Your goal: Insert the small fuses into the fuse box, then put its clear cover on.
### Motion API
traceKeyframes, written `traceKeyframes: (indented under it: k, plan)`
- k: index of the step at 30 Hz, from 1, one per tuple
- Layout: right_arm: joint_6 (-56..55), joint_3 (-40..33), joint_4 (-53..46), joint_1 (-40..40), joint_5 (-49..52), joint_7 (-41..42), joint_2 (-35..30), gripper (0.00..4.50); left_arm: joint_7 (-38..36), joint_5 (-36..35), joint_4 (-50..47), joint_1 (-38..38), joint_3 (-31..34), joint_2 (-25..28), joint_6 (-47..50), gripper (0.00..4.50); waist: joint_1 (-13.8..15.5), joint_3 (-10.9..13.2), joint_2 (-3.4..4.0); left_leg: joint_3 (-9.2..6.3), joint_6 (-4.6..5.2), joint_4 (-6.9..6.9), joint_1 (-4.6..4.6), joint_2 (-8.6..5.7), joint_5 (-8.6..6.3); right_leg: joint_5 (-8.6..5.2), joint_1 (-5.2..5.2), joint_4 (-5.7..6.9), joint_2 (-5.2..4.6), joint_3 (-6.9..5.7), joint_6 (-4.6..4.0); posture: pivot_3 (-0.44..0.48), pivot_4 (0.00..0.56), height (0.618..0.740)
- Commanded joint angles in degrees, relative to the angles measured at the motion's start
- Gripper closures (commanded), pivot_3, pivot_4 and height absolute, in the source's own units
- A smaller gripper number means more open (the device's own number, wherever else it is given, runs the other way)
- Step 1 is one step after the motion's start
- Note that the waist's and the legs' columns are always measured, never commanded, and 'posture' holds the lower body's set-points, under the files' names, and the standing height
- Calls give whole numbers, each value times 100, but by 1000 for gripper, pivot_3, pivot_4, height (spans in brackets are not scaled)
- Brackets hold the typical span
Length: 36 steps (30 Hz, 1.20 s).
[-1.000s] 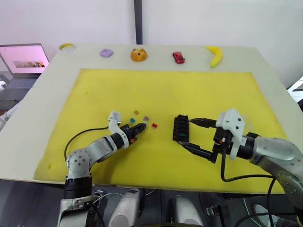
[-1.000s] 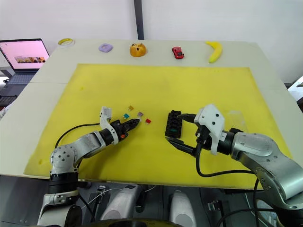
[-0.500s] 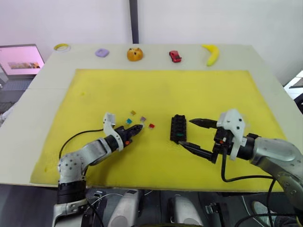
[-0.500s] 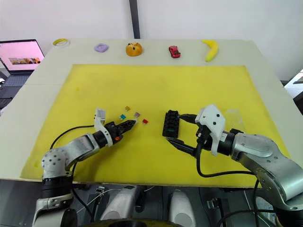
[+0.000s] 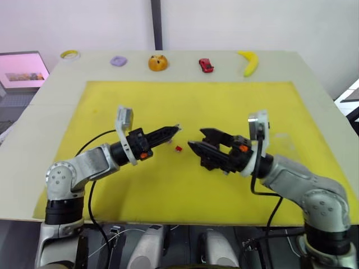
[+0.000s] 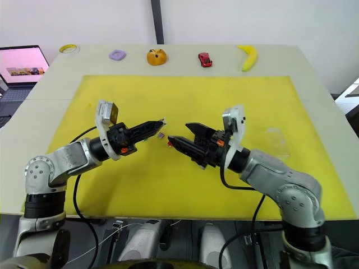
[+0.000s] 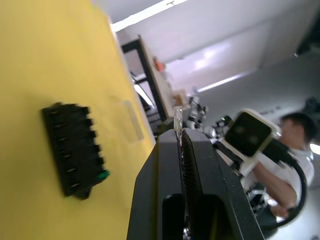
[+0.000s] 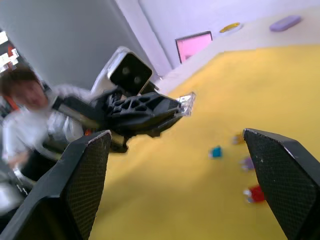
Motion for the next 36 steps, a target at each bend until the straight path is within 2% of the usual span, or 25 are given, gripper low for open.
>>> traceKeyframes:
  k: [1,7,10,21,23,36]
  plan:
    - [-34,93,122,-253,416,-308,227,0,-250,-112,8,-259,-100,4,-35,4487,-3,0,0,0,-2,-7,-1,1,1,3,-5,3,1,0,5,0,150,735]
    - [-158,109,330,-447,749,-765,582,0,-342,-112,101,-521,-235,45,-55,4487,-6,0,0,-1,-11,-10,0,4,8,4,-7,12,5,0,8,0,150,735]
    - [-172,106,311,-432,818,-846,571,908,-343,-112,90,-546,-268,48,-69,4500,-1,0,1,-1,-10,-5,1,3,8,4,-6,11,5,0,6,0,150,735]
    - [-277,51,192,-257,1112,-947,418,908,-338,-112,42,-463,-323,68,-216,4500,-5,0,1,-1,-10,-6,1,4,8,4,-6,12,5,0,6,0,150,735]
    - [-282,21,193,-213,1182,-953,376,1428,-345,-112,42,-459,-323,64,-241,4500,0,0,1,-1,-10,-6,1,4,8,4,-6,12,5,0,7,0,150,735]
    - [-415,23,366,-238,1539,-1131,267,1428,-346,-112,-23,-460,-339,73,-293,4500,-4,0,1,-1,-9,-5,1,4,8,5,-6,12,5,0,7,0,150,735]
